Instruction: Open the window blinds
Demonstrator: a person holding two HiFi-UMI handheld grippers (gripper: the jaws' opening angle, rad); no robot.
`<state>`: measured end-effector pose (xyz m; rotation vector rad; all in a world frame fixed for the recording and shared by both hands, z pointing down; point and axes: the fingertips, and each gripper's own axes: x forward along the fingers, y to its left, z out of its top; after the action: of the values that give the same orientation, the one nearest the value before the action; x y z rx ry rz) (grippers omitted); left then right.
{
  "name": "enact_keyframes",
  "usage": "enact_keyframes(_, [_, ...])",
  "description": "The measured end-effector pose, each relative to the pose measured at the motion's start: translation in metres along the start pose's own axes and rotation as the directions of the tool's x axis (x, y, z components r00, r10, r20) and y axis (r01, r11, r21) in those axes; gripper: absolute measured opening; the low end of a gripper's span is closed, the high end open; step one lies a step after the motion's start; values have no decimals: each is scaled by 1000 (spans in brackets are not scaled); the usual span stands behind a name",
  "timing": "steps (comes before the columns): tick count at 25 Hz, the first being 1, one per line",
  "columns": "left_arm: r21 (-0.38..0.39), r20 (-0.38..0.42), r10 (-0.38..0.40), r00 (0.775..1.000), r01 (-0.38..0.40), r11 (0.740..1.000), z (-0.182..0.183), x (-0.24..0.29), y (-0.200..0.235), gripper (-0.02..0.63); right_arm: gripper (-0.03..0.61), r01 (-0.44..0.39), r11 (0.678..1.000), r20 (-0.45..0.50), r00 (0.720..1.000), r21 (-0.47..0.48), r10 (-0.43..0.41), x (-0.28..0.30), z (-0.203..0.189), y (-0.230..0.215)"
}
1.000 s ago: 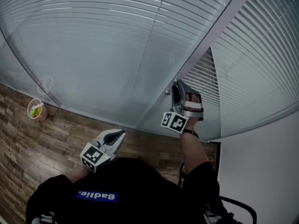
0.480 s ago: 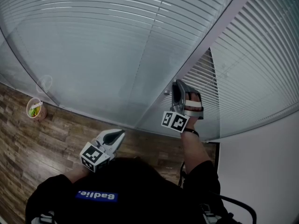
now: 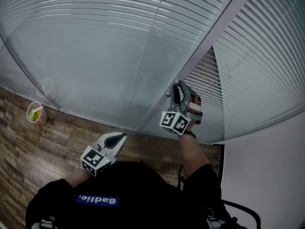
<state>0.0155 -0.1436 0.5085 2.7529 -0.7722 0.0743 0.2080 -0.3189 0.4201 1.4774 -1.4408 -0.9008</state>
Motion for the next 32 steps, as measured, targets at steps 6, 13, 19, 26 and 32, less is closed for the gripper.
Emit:
enact_keyframes(6, [-3,-5,-1,1000,1,1000,-2,4,1,0,153,-9,988,15,1000,-153,12,2,-2,2])
enact_keyframes(13, [-12,-1,7,1000,-7,1000,-2,7,3,0,127,5,937,40,999,-349,10,4,-6,5])
enact_keyframes(19, [-9,0,-1,1000,1,1000,-2,8,1,0,126,0,974,38,999,-227,9,3,-3,3])
enact_keyframes(26, [-4,-5,-17,1000,17,1000,-3,6,-2,0,127,-8,997,25,1000,-79,10,0,1,1])
enact_keyframes(32, [-1,-7,-27,1000,27,1000,-2,7,-4,0,130,-11,997,18,1000,-77,13,1,1,1])
